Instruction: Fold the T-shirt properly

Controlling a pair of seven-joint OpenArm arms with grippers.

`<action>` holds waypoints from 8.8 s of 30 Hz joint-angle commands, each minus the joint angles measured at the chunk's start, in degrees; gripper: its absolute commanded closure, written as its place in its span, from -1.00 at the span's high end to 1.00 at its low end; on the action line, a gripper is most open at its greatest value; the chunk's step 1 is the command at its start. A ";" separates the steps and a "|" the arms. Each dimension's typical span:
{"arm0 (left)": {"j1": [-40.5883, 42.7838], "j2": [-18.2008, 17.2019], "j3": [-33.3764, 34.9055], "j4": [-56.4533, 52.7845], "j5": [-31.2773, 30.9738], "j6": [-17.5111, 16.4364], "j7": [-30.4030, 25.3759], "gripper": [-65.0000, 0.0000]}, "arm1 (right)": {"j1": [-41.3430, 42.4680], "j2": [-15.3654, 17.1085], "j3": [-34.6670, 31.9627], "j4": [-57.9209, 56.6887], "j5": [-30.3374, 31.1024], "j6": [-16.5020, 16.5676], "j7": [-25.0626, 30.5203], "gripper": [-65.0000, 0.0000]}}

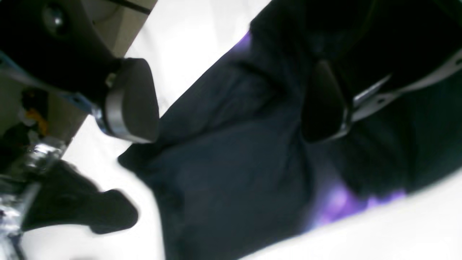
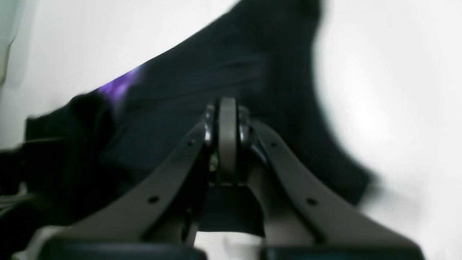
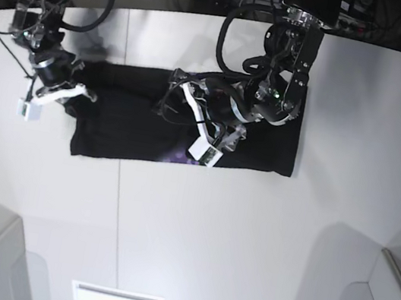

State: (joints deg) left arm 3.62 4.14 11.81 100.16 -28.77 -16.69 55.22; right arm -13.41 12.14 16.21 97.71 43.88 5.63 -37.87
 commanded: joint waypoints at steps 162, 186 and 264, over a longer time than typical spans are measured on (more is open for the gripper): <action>24.38 -14.91 -45.26 -0.69 9.13 -16.41 -16.67 -1.00 | 16.18 -14.82 -47.90 -6.50 -9.20 -14.38 0.64 0.26; 26.40 -14.74 -52.91 -0.77 9.13 -19.84 -16.67 -1.00 | 28.31 -18.95 -66.62 -13.54 -8.93 -23.69 -4.73 0.26; 27.02 -15.53 -53.00 2.65 -16.19 -21.86 -16.58 -1.00 | 30.68 -13.94 -80.95 -11.43 -9.37 -29.41 -4.64 -1.00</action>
State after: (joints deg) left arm 30.50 -10.70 -40.84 101.89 -43.83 -38.19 39.83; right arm 15.99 -1.04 -65.21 85.19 34.39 -23.66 -43.51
